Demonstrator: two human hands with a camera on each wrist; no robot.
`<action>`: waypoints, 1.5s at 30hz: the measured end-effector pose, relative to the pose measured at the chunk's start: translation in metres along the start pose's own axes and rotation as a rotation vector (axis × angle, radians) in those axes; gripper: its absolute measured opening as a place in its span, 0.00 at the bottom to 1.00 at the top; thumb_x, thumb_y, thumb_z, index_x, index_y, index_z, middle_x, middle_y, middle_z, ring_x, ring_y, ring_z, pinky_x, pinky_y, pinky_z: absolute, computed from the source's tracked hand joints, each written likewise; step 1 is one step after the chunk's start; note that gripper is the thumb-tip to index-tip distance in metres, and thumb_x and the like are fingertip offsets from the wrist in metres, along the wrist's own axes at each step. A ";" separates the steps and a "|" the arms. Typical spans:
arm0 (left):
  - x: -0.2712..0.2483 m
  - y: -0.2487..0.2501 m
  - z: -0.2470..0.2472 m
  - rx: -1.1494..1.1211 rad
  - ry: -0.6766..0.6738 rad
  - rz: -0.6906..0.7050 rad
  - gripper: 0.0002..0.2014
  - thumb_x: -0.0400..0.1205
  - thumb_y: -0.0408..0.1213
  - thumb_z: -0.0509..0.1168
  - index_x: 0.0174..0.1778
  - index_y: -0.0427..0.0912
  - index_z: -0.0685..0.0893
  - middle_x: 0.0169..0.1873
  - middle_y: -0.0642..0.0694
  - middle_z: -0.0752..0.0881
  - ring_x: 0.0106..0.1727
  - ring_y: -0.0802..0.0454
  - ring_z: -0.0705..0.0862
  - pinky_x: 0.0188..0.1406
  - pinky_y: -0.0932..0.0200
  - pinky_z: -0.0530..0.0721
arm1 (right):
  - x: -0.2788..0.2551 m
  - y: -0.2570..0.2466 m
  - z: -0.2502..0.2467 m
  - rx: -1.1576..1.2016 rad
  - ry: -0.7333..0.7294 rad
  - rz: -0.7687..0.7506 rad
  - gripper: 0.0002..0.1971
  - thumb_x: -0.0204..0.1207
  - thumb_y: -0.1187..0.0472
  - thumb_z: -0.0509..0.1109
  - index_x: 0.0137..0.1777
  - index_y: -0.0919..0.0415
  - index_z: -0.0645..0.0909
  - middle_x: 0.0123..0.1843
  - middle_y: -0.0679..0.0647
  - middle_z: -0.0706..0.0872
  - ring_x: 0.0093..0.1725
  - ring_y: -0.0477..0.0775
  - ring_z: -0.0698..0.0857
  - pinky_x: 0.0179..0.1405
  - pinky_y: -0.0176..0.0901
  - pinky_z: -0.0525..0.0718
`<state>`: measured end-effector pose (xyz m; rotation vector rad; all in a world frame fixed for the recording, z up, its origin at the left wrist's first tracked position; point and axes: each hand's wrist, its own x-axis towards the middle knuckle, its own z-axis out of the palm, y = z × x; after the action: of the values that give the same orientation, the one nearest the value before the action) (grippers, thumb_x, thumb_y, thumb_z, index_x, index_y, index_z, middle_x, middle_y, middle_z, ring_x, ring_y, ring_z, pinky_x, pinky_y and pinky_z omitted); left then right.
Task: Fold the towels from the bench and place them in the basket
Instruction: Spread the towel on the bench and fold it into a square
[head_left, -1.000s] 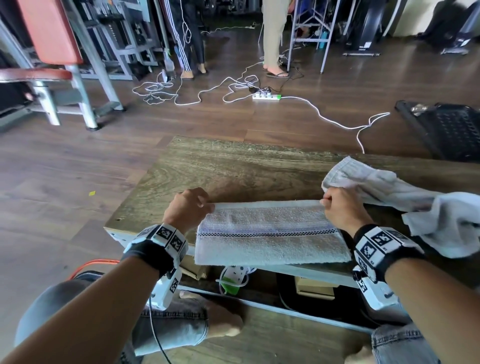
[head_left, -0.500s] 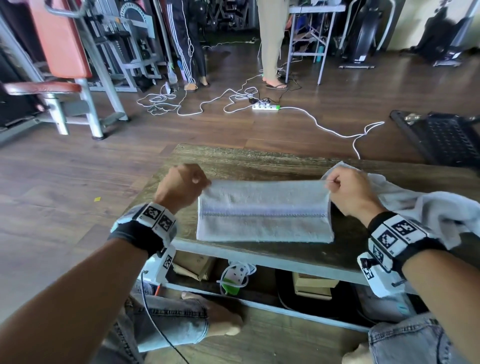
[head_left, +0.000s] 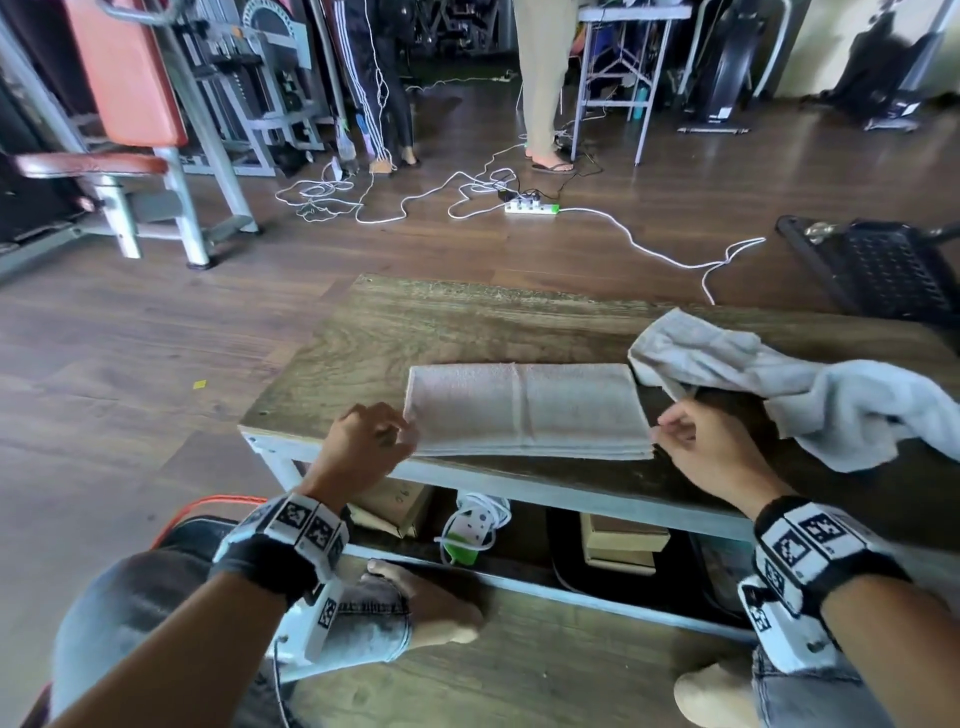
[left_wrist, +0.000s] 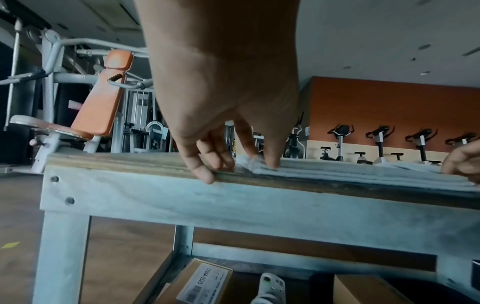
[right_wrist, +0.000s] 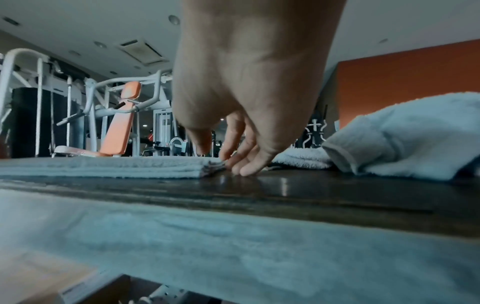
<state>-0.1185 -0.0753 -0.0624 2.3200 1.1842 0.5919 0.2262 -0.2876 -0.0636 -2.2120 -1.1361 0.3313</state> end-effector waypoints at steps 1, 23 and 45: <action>-0.001 0.003 0.002 -0.015 0.039 -0.052 0.10 0.77 0.43 0.75 0.48 0.41 0.90 0.43 0.47 0.91 0.44 0.50 0.89 0.51 0.51 0.88 | 0.000 -0.002 0.002 -0.006 0.037 0.022 0.04 0.78 0.60 0.74 0.50 0.60 0.86 0.46 0.50 0.88 0.49 0.49 0.86 0.50 0.39 0.77; 0.002 0.026 0.000 0.105 0.059 -0.331 0.11 0.77 0.47 0.68 0.43 0.41 0.84 0.40 0.45 0.86 0.44 0.42 0.85 0.49 0.48 0.86 | -0.016 -0.018 -0.002 -0.114 0.010 0.086 0.08 0.77 0.56 0.75 0.41 0.60 0.84 0.43 0.54 0.87 0.44 0.52 0.86 0.46 0.46 0.84; 0.036 0.088 0.077 0.177 -0.043 0.285 0.14 0.84 0.46 0.61 0.62 0.47 0.80 0.64 0.46 0.78 0.67 0.46 0.74 0.64 0.46 0.75 | 0.013 -0.086 0.062 -0.330 -0.034 -0.331 0.14 0.81 0.55 0.63 0.65 0.55 0.79 0.63 0.51 0.82 0.64 0.57 0.80 0.63 0.54 0.79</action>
<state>-0.0004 -0.1076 -0.0670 2.6637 0.9245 0.5491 0.1491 -0.2136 -0.0570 -2.2431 -1.6445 0.0411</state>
